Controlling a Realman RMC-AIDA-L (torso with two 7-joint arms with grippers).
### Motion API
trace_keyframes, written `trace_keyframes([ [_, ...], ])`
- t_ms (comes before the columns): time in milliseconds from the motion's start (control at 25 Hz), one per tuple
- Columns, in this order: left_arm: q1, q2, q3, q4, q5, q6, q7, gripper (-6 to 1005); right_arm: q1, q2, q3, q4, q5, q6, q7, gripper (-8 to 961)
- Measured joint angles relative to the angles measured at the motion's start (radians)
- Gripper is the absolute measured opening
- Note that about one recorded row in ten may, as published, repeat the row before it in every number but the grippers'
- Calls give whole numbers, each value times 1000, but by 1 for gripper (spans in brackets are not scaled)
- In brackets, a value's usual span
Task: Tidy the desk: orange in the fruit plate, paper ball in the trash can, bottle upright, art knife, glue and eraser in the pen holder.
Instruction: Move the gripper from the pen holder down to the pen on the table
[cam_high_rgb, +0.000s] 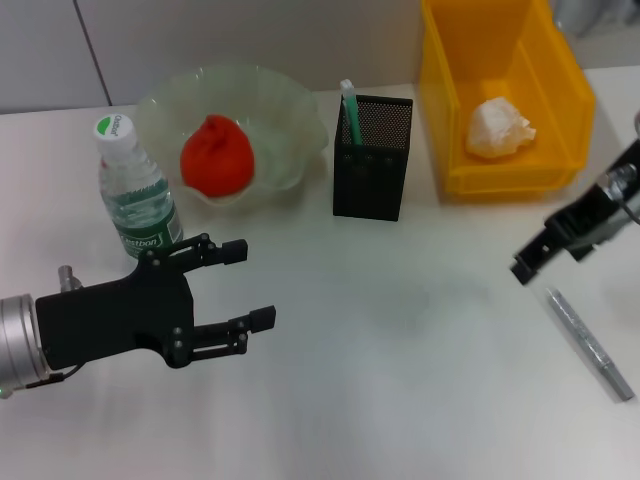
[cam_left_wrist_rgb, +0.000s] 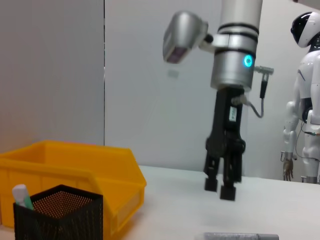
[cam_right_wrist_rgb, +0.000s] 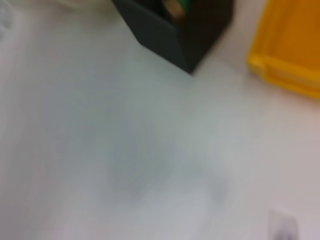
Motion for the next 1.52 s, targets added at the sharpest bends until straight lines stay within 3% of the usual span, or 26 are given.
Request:
trace_keyframes([
  [400,-8,1,1,-5,-1,18,7,802,-9,4,-85,121,-68,46,54,834],
  [760,-3,7,54,-1,5,18,12,802,-27,-18,-139,187,-72,110,87,834],
  [1520,-3,8,83,-3,31,-2,13,802,-55,-10,-204,199,-74,188,98,834],
])
